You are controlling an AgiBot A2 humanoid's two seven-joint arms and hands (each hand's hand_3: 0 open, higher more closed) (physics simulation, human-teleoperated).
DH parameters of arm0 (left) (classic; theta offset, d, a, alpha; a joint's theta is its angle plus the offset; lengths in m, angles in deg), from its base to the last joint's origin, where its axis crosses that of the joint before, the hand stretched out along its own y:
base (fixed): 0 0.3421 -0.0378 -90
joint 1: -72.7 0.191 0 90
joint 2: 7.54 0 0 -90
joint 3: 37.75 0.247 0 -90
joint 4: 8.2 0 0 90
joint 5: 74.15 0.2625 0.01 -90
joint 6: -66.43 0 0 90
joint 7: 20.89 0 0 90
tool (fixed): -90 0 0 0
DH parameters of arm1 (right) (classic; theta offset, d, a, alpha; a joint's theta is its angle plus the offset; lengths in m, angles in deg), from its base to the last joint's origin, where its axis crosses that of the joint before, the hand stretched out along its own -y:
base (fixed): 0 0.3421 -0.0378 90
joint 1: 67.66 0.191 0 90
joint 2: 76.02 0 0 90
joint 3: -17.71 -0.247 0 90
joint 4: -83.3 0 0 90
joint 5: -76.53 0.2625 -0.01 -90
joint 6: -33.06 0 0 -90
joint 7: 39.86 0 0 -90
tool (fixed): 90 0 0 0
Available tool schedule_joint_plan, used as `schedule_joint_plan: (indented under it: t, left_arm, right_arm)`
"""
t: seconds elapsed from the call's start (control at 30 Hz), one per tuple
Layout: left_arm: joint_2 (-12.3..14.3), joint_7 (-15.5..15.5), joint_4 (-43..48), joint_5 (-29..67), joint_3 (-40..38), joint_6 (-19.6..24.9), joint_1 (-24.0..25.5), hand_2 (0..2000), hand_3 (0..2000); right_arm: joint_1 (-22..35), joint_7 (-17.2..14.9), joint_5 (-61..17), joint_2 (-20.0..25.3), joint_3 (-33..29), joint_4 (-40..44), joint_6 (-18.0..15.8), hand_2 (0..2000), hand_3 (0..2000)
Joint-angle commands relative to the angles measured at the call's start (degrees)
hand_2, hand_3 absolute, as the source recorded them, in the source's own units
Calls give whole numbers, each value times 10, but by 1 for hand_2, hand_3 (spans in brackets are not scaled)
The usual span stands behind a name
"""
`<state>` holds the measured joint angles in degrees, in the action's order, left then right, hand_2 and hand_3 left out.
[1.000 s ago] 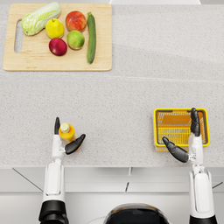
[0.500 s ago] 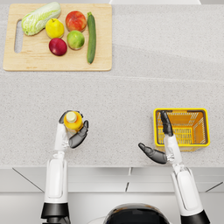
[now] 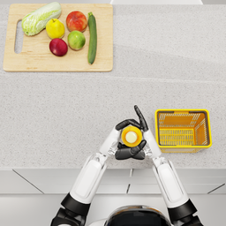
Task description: Pick up the lemon tea and place it into the yellow basket
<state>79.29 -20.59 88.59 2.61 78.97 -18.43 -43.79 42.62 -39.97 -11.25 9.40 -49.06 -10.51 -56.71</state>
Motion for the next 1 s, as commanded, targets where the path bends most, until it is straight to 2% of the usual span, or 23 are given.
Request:
schedule_joint_plan:
  t: [0.03, 0.07, 0.1, 0.13, 0.17, 0.23, 0.27, 0.3, 0.33, 0.43, 0.53, 0.6, 0.7, 0.83, 0.87, 0.93, 1.0]
  left_arm:
    - [-7, 1, 0, 1, 70, 0, 1, 2000, 2000]
    - [-13, 0, 0, 2, 73, -6, 0, 2000, 2000]
    - [-17, -2, -3, 3, 72, -11, -4, 2000, 2000]
    - [-22, -5, -2, 3, 70, -21, -5, 2000, 2000]
    - [-26, -6, -6, 3, 69, -33, -7, 2000, 2000]
    - [-36, -7, -8, 2, 71, -40, -7, 2000, 2000]
    - [-43, -9, -6, 1, 70, -35, -5, 639, 1673]
    - [-47, -8, 5, 1, 63, -38, -5, 0, 1347]
    - [-50, -7, 17, 0, 52, -43, -5, 0, 1020]
    - [-76, -5, 62, -1, -25, -41, 21, 0, 40]
    - [-110, -4, 117, -2, -130, -48, 82, 0, 0]
    - [-111, -3, 131, -3, -200, -49, 111, 0, 0]
    - [-100, -3, 105, -3, -278, -51, 109, 0, 0]
    - [-98, -3, 64, -3, -300, -51, 96, 0, 0]
    - [-98, -3, 60, -3, -297, -51, 98, 0, 0]
    - [-96, -3, 44, -3, -290, -51, 99, 0, 0]
    - [-94, -3, 32, -3, -281, -51, 99, 0, 0]
  right_arm:
    - [29, -1, -2, 17, 9, -7, -2, 0, 0]
    - [28, -2, -3, 14, 10, -10, -15, 0, 0]
    - [27, -2, -4, 10, 9, -12, -33, 1361, 327]
    - [27, -2, -5, 9, 15, -12, -100, 2000, 653]
    - [27, -3, -6, 5, 18, -16, -122, 2000, 980]
    - [31, -6, -7, -1, 22, -14, -119, 2000, 1633]
    - [32, -6, -7, -2, 20, -16, -135, 2000, 1960]
    - [34, -9, -7, -6, 24, -16, -149, 2000, 2000]
    - [37, -9, -6, -7, 22, -11, -156, 2000, 2000]
    - [57, -4, -5, 10, -27, -22, -138, 2000, 2000]
    - [93, 0, -4, 28, -125, -40, -126, 2000, 2000]
    - [108, 2, -3, 22, -194, -34, -121, 2000, 2000]
    - [97, 4, -3, 15, -287, -22, -123, 2000, 2000]
    - [57, 4, -2, 23, -356, 19, -111, 2000, 2000]
    - [50, -7, -2, 24, -361, 35, -115, 2000, 2000]
    - [39, -90, -2, 25, -356, 58, -123, 2000, 2000]
    - [26, -145, -2, 26, -350, 76, -124, 2000, 2000]
